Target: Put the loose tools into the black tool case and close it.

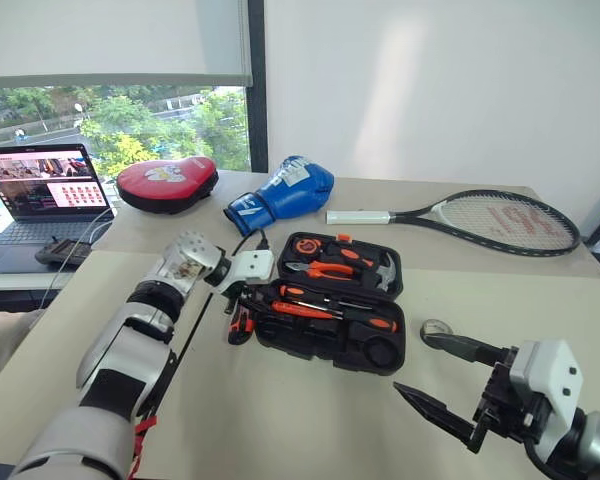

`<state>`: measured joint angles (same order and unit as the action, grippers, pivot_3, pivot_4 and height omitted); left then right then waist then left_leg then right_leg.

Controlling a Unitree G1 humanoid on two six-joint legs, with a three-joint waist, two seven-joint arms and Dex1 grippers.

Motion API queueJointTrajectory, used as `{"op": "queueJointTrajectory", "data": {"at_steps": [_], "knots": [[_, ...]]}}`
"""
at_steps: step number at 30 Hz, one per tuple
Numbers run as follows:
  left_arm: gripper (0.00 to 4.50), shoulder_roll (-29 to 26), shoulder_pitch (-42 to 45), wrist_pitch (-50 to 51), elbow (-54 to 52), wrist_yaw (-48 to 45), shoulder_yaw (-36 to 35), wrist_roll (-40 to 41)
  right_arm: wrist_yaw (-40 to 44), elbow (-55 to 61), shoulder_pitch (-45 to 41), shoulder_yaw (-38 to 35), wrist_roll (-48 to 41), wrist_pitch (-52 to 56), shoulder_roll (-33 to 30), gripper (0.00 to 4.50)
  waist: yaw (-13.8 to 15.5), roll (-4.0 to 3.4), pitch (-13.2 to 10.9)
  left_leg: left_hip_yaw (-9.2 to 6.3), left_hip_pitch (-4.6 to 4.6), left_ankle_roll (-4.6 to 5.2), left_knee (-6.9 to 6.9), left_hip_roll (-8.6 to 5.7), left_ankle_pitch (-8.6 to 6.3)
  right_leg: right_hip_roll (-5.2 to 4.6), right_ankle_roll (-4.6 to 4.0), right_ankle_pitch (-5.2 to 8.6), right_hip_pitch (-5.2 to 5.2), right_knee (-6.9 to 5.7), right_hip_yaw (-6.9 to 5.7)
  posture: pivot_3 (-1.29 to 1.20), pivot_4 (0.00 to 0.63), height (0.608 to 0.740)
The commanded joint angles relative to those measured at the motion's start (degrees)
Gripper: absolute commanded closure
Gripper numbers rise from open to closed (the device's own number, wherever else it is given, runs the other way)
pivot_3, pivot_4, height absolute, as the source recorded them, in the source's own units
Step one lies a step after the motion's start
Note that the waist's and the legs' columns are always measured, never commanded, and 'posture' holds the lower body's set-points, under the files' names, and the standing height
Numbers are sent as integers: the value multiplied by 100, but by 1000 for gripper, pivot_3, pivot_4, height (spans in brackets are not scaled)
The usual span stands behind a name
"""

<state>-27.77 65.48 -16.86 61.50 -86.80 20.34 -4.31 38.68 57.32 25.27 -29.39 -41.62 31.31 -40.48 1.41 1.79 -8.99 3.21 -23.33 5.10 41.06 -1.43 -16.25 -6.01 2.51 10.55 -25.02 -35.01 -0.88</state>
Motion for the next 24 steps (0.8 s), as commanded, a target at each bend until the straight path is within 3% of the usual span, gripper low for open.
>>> {"op": "queueJointTrajectory", "data": {"at_steps": [1,2,5,11,17,24], "knots": [[1601,-217,175,797,-640,-529,-519,812,1,93,-1,-63,33,-186,-40,0,-6,1,-1,0,-2,0,1,0,0,0,0,0,-1,0,-1,0,150,740],[1601,-258,128,1306,-975,-567,-631,1146,-1,89,8,-44,80,-199,-41,0,-16,2,-1,0,-6,0,2,0,0,0,0,0,-4,-1,-1,0,150,740],[2430,-152,-215,2811,-1972,-298,-1120,1665,-53,62,-53,57,147,-217,-23,0,-15,1,-1,-3,-8,2,5,0,-1,0,3,2,-4,-1,0,0,150,740],[4487,737,-1578,4413,-3963,2010,-1482,1820,-127,16,-256,257,201,-167,-81,0,-17,-9,5,-8,23,13,13,-6,-9,-16,23,14,31,-3,10,0,150,740],[4487,1187,-2784,4352,-4744,3739,-1349,1275,-139,131,-126,154,128,-110,-126,0,-32,-7,4,-11,21,8,13,-6,-9,-18,24,9,22,-9,18,0,150,740],[4487,900,-3891,4463,-5408,3819,-811,1089,-172,95,-128,148,110,-123,-185,0,-30,-33,22,-10,69,-4,-17,-4,-11,-36,12,9,57,3,16,0,150,740]]}}
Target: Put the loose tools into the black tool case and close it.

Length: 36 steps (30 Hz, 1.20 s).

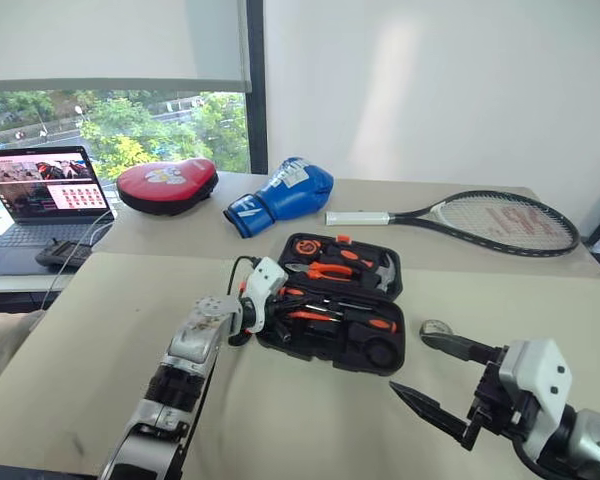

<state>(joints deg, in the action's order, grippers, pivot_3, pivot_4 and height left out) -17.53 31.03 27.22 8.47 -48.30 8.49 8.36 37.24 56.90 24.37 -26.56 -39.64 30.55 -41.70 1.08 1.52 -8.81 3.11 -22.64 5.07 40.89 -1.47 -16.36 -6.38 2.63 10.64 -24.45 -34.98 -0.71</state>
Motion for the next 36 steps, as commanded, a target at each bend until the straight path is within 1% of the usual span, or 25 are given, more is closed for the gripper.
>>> {"op": "queueJointTrajectory", "data": {"at_steps": [1,6,9,13,15,16,18,20,21,22,24,26,28,30,33,36], "knots": [[4487,-147,-532,106,-156,-19,408,-166,-36,131,-53,-123,-94,-41,-71,0,2,-15,20,0,25,-3,-4,3,-8,-14,-5,4,24,4,-1,0,150,740],[4487,-230,-783,-71,-72,63,548,-241,-38,117,-82,-92,-99,-31,-112,0,34,-41,97,0,56,-7,-8,9,-16,-16,-12,15,36,8,-2,0,150,740],[4487,-67,-758,139,65,190,416,-58,-34,88,-117,-80,-104,-13,-145,0,13,-56,119,3,57,-10,-14,10,-18,-10,-15,21,42,4,0,0,150,740],[4487,152,-639,596,253,314,68,315,-39,55,-147,-68,-103,12,-174,0,23,-59,137,3,57,-8,-15,9,-18,3,-15,25,43,3,-3,0,150,740],[4487,261,-669,1064,7,54,-278,973,-15,34,-123,-77,-101,7,-180,0,17,-63,140,3,58,-7,-14,8,-19,6,-14,25,45,3,-3,0,150,740],[4487,268,-664,1520,-101,36,-486,1286,-3,14,-111,-71,-91,-4,-176,0,3,-64,141,4,57,-7,-14,8,-19,8,-15,26,44,3,-2,0,150,740],[4487,224,-647,2142,-207,127,-734,1622,12,-9,-95,-51,-65,-25,-168,0,-36,-64,141,3,54,-7,-15,11,-19,10,-15,31,39,-1,-2,0,150,740],[4487,95,-701,2282,-498,-32,-802,1877,22,-19,-75,-31,-37,-47,-156,0,-51,-64,141,4,54,-10,-16,17,-21,20,-16,34,36,-2,-2,0,150,740],[4487,175,-672,2381,-692,-19,-1070,2210,27,-32,-71,-25,-28,-57,-151,0,-59,-64,140,4,54,-12,-16,17,-22,23,-16,35,36,-2,-2,0,150,740],[4487,359,-524,2573,-767,220,-1505,2625,45,-55,-62,-20,-8,-79,-148,0,-57,-63,139,4,53,-14,-18,18,-23,27,-18,35,33,-2,0,0,150,740],[4487,595,-297,2832,-773,621,-2036,3091,68,-83,-49,-13,14,-108,-146,0,-33,-47,123,3,42,-15,-16,19,-23,26,-19,36,26,-3,-2,0,150,740],[4487,566,-119,2780,-720,786,-2018,2986,80,-97,-44,-4,27,-124,-144,0,8,-21,108,0,36,-15,-13,19,-22,23,-19,36,24,-2,-4,0,150,740],[4487,528,182,2421,-492,1124,-1864,2562,95,-126,-66,31,56,-144,-142,0,44,-11,103,-3,34,-15,-9,17,-22,24,-18,35,26,0,-7,0,150,740],[4487,420,397,2136,-157,1380,-1548,2054,116,-157,-86,65,88,-162,-137,0,87,-10,102,-3,33,-14,-8,7,-22,21,-16,33,28,3,-4,0,150,740],[4487,244,386,1819,111,1261,-1102,1648,156,-199,-86,101,144,-196,-117,0,106,-10,102,-1,34,-9,-10,2,-26,19,-15,32,28,7,-1,0,150,740],[4487,-34,99,1499,293,988,-524,1220,199,-209,-49,116,192,-225,-92,0,103,-10,102,0,29,-10,-18,3,-31,16,-17,34,19,11,-1,0,150,740]]}}
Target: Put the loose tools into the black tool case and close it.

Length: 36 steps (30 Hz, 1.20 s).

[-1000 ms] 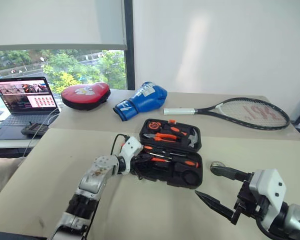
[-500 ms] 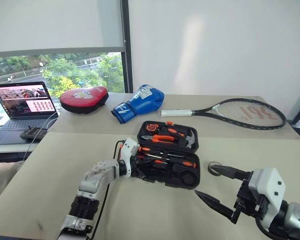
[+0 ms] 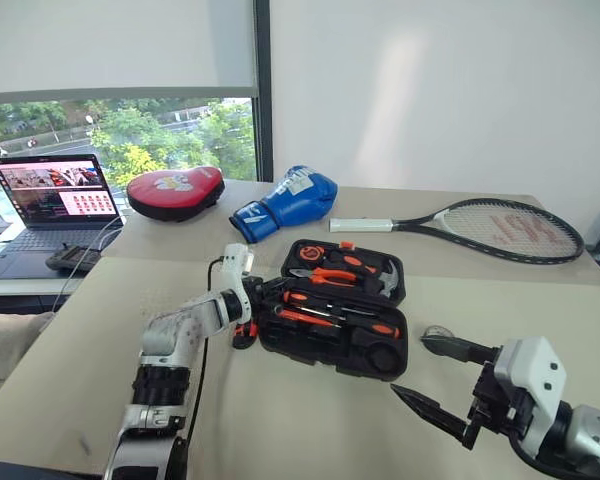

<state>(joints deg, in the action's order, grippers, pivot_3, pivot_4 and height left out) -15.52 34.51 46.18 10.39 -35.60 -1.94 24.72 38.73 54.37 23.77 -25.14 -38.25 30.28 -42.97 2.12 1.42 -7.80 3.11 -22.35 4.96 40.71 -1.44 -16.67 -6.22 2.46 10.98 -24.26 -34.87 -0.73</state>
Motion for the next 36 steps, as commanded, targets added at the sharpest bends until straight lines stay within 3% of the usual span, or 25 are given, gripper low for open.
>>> {"op": "queueJointTrajectory", "data": {"at_steps": [1,6,8,14,19,24,27,29,32,36], "knots": [[4487,-355,-384,-498,54,-397,700,-538,54,58,28,-33,57,-197,42,0,1,0,0,0,-1,-3,-2,2,-3,-1,-2,2,-2,0,0,0,150,740],[4487,-995,-1236,-1407,-280,-993,1525,-1137,50,147,123,-97,32,-161,68,0,-31,-21,18,0,16,-21,-5,26,-21,-31,-24,15,7,3,12,0,150,740],[4487,-1051,-1368,-1648,-224,-1022,1630,-1269,28,176,128,-81,26,-147,68,0,-24,-55,42,-1,32,-58,-14,30,-43,-37,-72,43,10,7,25,0,150,740],[4487,-982,-1422,-2060,76,-1021,1783,-1562,-13,187,66,-40,-1,-96,31,0,28,-80,76,-1,63,-58,-21,30,-43,-41,-72,50,29,5,18,0,150,740],[4487,-914,-1437,-2453,172,-1176,1464,-1390,-12,139,4,11,20,-105,21,0,34,-84,80,0,107,-30,-21,26,-32,-36,-12,91,76,9,-10,0,150,740],[4487,-567,-1646,-2081,-665,-1446,454,15,-52,106,-99,100,10,-91,53,0,-28,-94,71,0,115,-37,-48,30,-38,-42,-20,91,93,12,5,0,150,740],[4487,-474,-1461,-1712,-793,-1204,182,294,-69,73,-200,213,28,-77,42,0,-24,-35,35,-6,74,-34,-58,38,-14,-35,-27,68,41,-2,5,0,150,740],[4487,-441,-1210,-1565,-699,-995,253,162,-92,48,-308,294,30,-51,24,0,-5,-27,25,-9,23,-43,-57,35,-7,-28,-31,64,-3,-8,-1,0,150,740],[4487,-435,-788,-1463,-314,-798,630,-289,-147,27,-522,378,-14,45,-26,0,33,-8,9,-13,13,-42,-55,21,-6,-16,-30,61,-5,-9,-19,0,150,740],[4487,-265,-515,-1375,-11,-591,621,-400,-234,100,-627,398,-82,165,-55,0,37,-8,9,-13,12,-19,-52,7,-19,-19,-26,60,2,2,-23,0,150,740]]}}
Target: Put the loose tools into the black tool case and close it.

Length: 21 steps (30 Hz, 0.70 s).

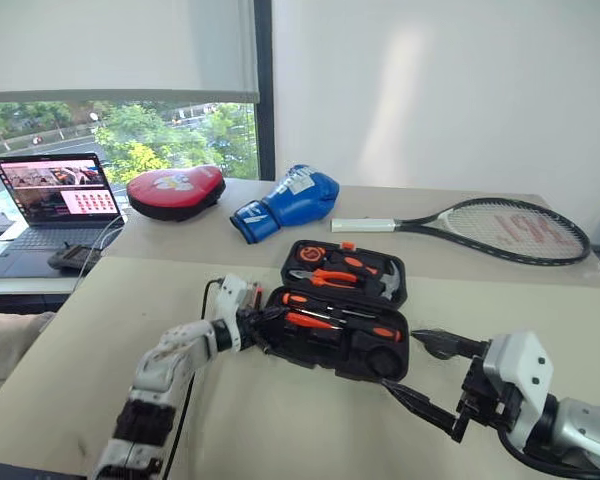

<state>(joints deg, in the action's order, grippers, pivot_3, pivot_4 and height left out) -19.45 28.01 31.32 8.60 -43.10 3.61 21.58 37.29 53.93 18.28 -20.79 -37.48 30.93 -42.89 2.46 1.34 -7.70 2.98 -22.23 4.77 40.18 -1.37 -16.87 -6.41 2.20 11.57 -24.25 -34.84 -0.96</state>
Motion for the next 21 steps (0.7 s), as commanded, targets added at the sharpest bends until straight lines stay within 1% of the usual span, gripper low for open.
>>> {"op": "queueJointTrajectory", "data": {"at_steps": [1,3,4,7,10,14,19,21], "knots": [[4487,110,168,160,195,175,115,-150,-108,178,-65,-63,-185,124,-68,0,8,0,0,0,-2,4,2,-2,-2,-5,1,-1,1,2,0,0,150,740],[4487,95,187,165,218,167,165,-232,-145,225,-42,-108,-235,171,-71,0,13,0,0,0,-5,11,4,-3,-7,-14,6,-3,3,13,1,0,150,740],[4487,133,160,-1,156,111,133,-215,-166,237,-35,-119,-246,187,-74,0,13,0,0,0,-5,12,4,-3,-7,-15,6,-3,5,16,2,0,150,740],[4487,456,73,134,-383,-70,-333,534,-220,273,-18,-141,-269,226,-77,0,14,1,-1,-1,-10,11,3,-2,-7,-31,7,-4,1,21,5,0,150,740],[4487,338,-141,209,-722,-347,-232,614,-273,302,-22,-157,-314,249,-73,0,-12,11,-10,-4,-19,8,2,-1,-7,-41,8,-5,-7,23,10,0,150,740],[4487,157,-326,8,-594,-268,47,198,-309,309,-1,-133,-315,242,-77,0,-45,11,-10,-4,-10,-5,-16,0,-2,-30,7,-5,-8,25,17,0,150,740],[4487,277,-244,-163,-223,127,178,-181,-317,307,21,-143,-321,230,-81,0,-17,10,-10,-4,-5,-8,-17,7,0,-21,2,-7,-2,25,13,0,150,740],[4487,274,-254,-289,10,273,340,-470,-316,306,24,-157,-322,231,-90,0,-10,10,-10,-4,0,-7,-13,7,1,-21,1,-8,5,25,13,0,150,740]]}}
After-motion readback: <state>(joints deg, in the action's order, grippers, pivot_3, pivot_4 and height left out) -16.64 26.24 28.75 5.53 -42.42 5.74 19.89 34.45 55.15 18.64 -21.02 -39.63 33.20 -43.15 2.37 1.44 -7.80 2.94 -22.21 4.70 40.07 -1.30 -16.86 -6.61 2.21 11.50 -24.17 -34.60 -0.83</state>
